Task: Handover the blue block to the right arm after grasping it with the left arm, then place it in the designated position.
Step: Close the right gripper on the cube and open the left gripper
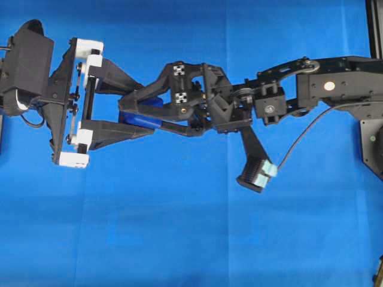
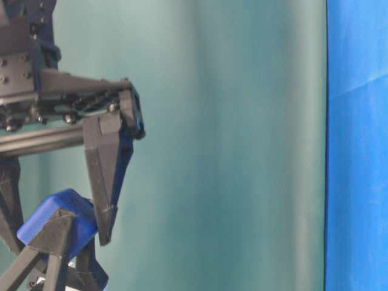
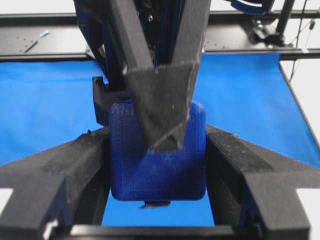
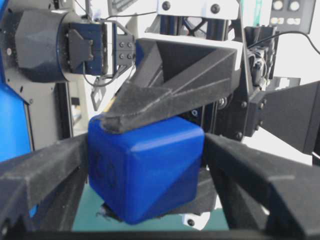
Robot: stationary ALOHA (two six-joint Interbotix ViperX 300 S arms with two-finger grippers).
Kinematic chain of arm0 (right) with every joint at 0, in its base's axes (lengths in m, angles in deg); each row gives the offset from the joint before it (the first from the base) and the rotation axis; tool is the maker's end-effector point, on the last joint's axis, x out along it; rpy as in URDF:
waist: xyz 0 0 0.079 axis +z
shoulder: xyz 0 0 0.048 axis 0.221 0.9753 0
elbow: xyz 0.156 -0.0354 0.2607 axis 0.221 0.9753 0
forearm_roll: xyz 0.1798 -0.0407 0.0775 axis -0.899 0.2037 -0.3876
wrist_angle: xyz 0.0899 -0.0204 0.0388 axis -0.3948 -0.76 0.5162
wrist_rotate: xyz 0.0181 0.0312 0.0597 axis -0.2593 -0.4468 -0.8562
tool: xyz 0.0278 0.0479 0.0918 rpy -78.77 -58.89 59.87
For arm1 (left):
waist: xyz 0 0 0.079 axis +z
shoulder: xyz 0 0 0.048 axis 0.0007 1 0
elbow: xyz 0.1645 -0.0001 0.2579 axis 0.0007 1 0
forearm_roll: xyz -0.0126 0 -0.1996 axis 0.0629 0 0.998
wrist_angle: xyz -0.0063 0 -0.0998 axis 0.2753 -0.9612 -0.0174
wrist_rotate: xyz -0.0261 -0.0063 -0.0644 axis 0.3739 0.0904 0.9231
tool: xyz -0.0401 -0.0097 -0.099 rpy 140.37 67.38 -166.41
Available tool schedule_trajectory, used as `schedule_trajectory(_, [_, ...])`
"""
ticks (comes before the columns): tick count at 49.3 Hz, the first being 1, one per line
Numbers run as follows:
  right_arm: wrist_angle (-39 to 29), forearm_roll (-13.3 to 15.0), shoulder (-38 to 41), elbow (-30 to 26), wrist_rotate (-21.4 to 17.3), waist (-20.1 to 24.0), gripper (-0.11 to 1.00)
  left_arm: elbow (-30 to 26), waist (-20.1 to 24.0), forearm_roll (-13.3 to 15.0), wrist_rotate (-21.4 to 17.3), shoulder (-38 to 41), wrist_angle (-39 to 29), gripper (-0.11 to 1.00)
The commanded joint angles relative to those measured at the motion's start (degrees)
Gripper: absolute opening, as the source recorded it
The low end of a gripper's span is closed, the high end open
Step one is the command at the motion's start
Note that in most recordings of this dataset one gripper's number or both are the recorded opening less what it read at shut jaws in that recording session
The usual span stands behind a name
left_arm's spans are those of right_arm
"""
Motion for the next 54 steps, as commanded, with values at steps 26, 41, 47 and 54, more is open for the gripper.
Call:
schedule_trajectory(26, [-1.49,-0.35,-0.26,-2.55,-0.44,-0.09,0.68,-0.26,0.09,0.09,0.00,-1.76,-0.18,0.46])
schedule_trajectory(41, [-2.72,-0.62,-0.26,-2.90,-2.02,-0.09,0.54,-0.35,0.09,0.00,0.00,-1.76,-0.18,0.46])
schedule_trajectory(47, [-3.34,-0.62,-0.26,-2.90,-2.81,-0.09,0.54,-0.35,0.18,0.00,-0.09,-1.76,-0.26,0.46])
schedule_trajectory(54, [-3.43,-0.53,-0.26,-2.81,-2.99,-0.09,0.54,-0.35,0.18,0.00,-0.09,-1.76,-0.26,0.46])
